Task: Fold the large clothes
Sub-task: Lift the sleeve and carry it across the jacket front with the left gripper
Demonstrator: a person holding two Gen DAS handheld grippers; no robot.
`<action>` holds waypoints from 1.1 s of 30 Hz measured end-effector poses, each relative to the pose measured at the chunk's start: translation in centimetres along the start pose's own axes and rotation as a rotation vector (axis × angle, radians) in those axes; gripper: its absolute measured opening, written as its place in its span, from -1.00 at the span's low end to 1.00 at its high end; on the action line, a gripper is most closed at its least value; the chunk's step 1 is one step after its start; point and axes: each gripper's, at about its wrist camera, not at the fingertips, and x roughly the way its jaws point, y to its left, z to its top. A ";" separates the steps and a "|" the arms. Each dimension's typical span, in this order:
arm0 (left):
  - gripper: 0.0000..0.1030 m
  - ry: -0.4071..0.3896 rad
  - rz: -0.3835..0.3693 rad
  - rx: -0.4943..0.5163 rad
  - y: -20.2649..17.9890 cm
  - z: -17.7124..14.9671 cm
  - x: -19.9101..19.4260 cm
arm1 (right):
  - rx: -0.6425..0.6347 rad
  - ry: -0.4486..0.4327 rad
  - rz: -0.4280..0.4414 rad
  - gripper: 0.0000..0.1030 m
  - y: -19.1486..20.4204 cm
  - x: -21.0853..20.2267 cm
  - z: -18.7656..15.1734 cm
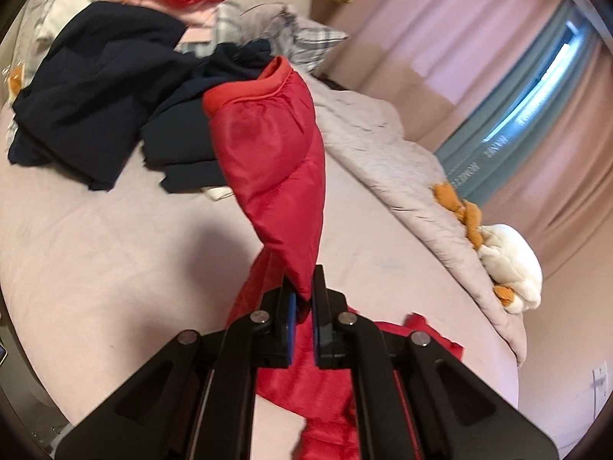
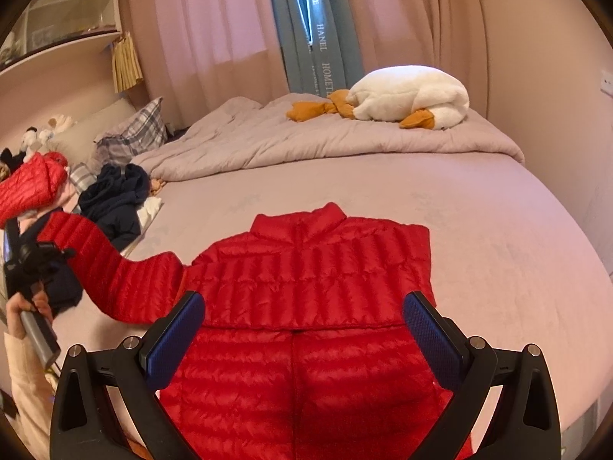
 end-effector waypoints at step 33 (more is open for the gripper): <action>-0.90 0.066 -0.201 0.318 -14.2 -6.0 -2.5 | 0.112 -0.055 -0.019 0.98 -4.9 -3.1 -0.7</action>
